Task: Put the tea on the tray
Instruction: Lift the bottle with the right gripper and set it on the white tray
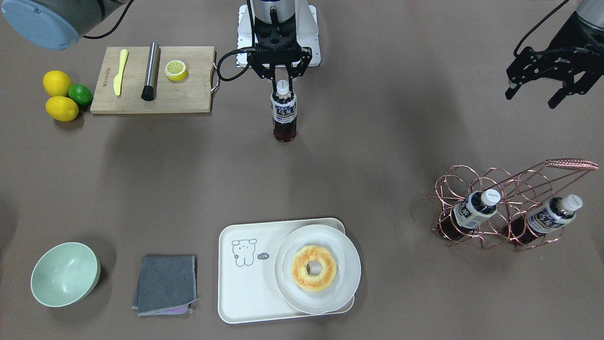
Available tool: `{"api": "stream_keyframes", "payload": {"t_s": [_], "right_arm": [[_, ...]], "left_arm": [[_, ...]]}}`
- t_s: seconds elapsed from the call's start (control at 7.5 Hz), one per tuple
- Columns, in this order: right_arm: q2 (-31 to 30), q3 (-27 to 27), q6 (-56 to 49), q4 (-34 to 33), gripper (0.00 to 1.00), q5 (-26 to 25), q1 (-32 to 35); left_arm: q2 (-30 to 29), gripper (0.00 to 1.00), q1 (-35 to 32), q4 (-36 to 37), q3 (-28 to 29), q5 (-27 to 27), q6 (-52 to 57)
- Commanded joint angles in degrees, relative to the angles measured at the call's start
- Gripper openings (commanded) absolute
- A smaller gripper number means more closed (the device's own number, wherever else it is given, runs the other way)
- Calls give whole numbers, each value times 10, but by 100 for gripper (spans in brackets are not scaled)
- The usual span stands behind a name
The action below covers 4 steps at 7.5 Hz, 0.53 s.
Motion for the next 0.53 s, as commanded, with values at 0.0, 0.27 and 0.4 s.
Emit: {"api": "stream_keyframes", "payload": {"t_s": [0.0,0.27,0.4], "right_arm": [[22,-6,-8,-6,0,1,21],[26,-32,-66,-4,0,39,94],[27,-61,-100,3,0,69,145]], "left_arm": [[1,96,1,-22,10,0,0],[0,96,1,-23,13,0,1],[-1,96,1,-23,12,0,1]]}}
